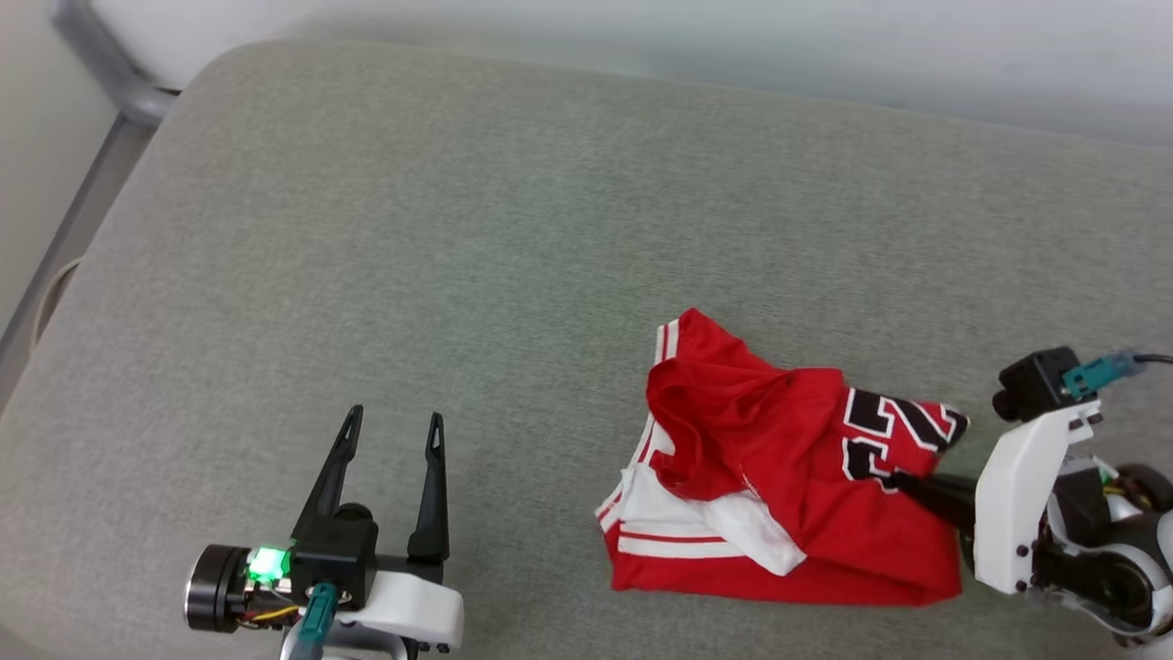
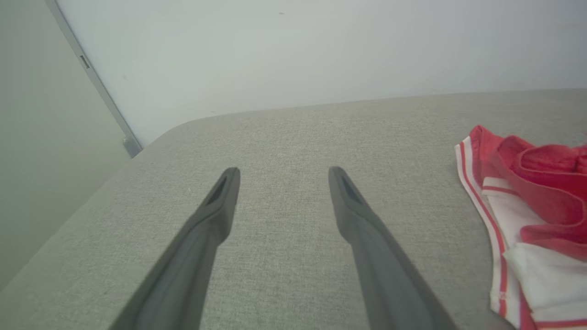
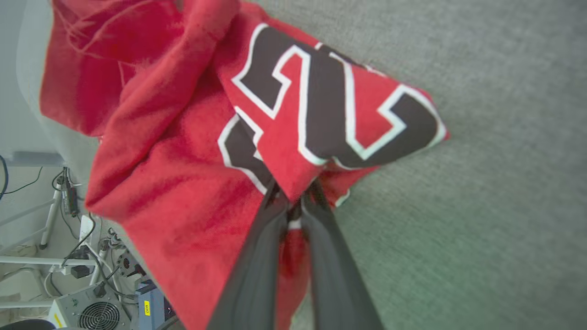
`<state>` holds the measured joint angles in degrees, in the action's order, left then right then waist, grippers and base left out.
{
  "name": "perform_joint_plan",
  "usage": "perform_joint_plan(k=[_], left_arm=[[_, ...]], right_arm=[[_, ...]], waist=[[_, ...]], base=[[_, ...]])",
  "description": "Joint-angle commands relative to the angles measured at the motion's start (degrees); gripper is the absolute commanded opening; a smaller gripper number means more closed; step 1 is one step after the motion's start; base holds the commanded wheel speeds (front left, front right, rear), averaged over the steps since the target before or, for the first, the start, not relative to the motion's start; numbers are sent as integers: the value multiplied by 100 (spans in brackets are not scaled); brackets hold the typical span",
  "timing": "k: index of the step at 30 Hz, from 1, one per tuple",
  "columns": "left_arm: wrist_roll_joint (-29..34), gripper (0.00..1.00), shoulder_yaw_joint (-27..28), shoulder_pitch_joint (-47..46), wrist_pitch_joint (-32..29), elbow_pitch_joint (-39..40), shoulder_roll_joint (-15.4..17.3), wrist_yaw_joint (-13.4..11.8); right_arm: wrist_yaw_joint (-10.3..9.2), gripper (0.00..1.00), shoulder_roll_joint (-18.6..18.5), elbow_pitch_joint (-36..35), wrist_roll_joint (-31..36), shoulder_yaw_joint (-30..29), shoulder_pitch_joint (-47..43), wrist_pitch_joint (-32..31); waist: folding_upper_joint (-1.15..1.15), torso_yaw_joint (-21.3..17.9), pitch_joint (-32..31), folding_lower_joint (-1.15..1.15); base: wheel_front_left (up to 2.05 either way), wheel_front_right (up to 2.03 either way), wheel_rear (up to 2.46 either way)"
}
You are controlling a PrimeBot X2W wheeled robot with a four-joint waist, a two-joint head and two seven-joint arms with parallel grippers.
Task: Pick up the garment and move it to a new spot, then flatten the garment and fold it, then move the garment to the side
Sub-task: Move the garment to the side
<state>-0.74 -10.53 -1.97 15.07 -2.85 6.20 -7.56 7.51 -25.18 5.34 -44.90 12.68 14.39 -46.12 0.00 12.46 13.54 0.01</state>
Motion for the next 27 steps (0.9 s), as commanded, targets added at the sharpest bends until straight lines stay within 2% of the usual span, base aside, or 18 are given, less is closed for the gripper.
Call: perform_joint_plan(k=[1, 10, 16, 21, 27], left_arm=[[-15, 100, 25, 54, 12, 16, 10, -8], [-23, 100, 150, 4, 12, 75, 79, -26], [46, 100, 206, -116, 12, 193, 121, -64], [74, 100, 274, -287, 12, 327, 192, -94], [147, 100, 241, -611, 12, 540, 306, -63]], right_arm=[[-5, 0, -133, -100, 19, 44, 138, 95], [-6, 0, -1265, -522, 665, 717, 555, 663], [-6, 0, -1814, -522, 909, 813, 1012, 900], [-6, 0, -2120, -380, 1079, 736, 1438, 1038], [-6, 0, -2391, 35, 1448, 352, 1796, 1134]], waist=[[0, -189, -80, -1], [0, -1058, -73, -1], [0, -1592, 115, -1], [0, -1800, 400, -1], [0, -1755, 960, -1]], base=[[0, 0, 0], [0, 0, 0], [0, 0, 0], [0, 0, 0], [0, 0, 0]])
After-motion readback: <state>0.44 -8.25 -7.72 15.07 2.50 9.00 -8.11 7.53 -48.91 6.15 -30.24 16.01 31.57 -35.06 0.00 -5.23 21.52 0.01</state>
